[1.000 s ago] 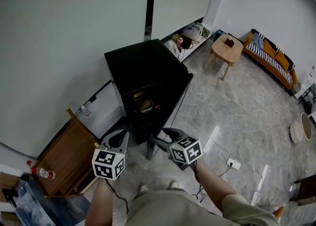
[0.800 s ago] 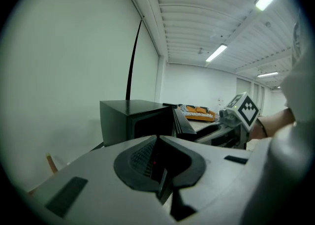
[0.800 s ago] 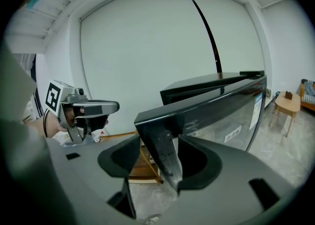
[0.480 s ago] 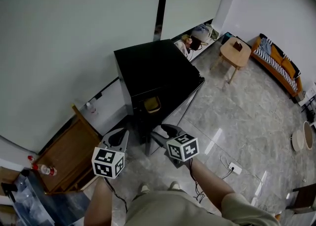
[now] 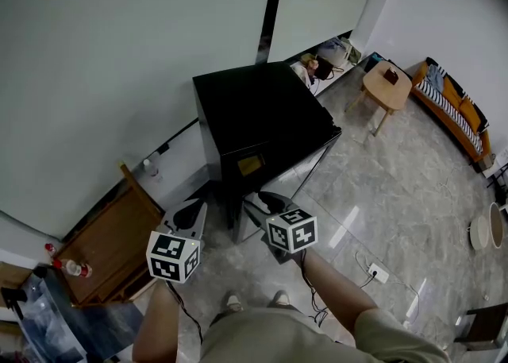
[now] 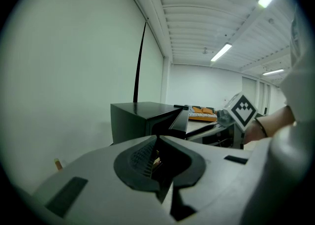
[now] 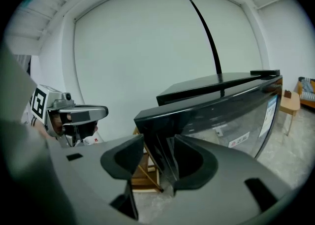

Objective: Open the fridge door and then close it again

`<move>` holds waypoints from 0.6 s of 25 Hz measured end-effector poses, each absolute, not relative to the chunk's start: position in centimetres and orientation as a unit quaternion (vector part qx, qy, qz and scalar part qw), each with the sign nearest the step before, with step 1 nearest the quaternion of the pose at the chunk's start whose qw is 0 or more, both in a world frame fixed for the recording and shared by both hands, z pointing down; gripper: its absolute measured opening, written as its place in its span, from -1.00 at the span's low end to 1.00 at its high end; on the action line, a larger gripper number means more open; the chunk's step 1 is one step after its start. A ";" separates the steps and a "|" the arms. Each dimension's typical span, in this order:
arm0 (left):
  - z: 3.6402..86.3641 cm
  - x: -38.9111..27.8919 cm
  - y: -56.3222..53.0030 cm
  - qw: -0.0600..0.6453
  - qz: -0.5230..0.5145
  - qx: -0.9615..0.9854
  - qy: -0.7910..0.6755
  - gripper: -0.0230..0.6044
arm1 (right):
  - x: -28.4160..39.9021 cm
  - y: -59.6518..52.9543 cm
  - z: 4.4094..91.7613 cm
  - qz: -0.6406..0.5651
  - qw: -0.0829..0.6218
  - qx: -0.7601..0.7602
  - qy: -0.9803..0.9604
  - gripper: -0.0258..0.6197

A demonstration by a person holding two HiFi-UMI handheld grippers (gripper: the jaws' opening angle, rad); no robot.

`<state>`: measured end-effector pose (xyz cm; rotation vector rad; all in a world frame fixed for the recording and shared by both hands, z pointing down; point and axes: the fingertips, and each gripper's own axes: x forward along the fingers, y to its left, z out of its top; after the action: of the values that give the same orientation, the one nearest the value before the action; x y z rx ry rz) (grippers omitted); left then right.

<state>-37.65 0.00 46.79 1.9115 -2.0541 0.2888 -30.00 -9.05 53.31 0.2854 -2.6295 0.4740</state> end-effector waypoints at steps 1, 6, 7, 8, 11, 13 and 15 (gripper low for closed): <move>46.8 -37.7 -0.1 0.159 0.101 0.670 -0.718 -0.88 | -30.2 -9.2 53.4 0.173 0.224 0.106 -0.953 -0.37; 46.7 -38.2 -0.5 0.159 0.101 0.672 -0.716 -0.88 | -31.4 -10.2 53.5 0.179 0.223 0.119 -0.951 -0.51; 46.7 -38.2 -0.6 0.159 0.101 0.672 -0.716 -0.88 | -31.6 -10.4 53.5 0.179 0.223 0.122 -0.950 -0.54; 46.7 -38.3 -0.7 0.160 0.100 0.673 -0.715 -0.88 | -31.9 -10.6 53.5 0.179 0.222 0.125 -0.950 -0.56; 46.9 -38.4 -1.0 0.161 0.100 0.675 -0.713 -0.88 | -32.6 -11.0 53.6 0.179 0.219 0.133 -0.950 -0.59; 47.0 -38.5 -1.2 0.161 0.098 0.676 -0.713 -0.88 | -33.1 -11.2 53.6 0.179 0.218 0.137 -0.949 -0.59; 46.9 -38.6 -1.4 0.160 0.095 0.676 -0.713 -0.88 | -33.6 -11.5 53.6 0.182 0.217 0.143 -0.948 -0.59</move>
<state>-38.65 -1.41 46.92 1.9326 -2.0366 0.2724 -33.55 -11.47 53.62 0.3951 -2.6267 0.5050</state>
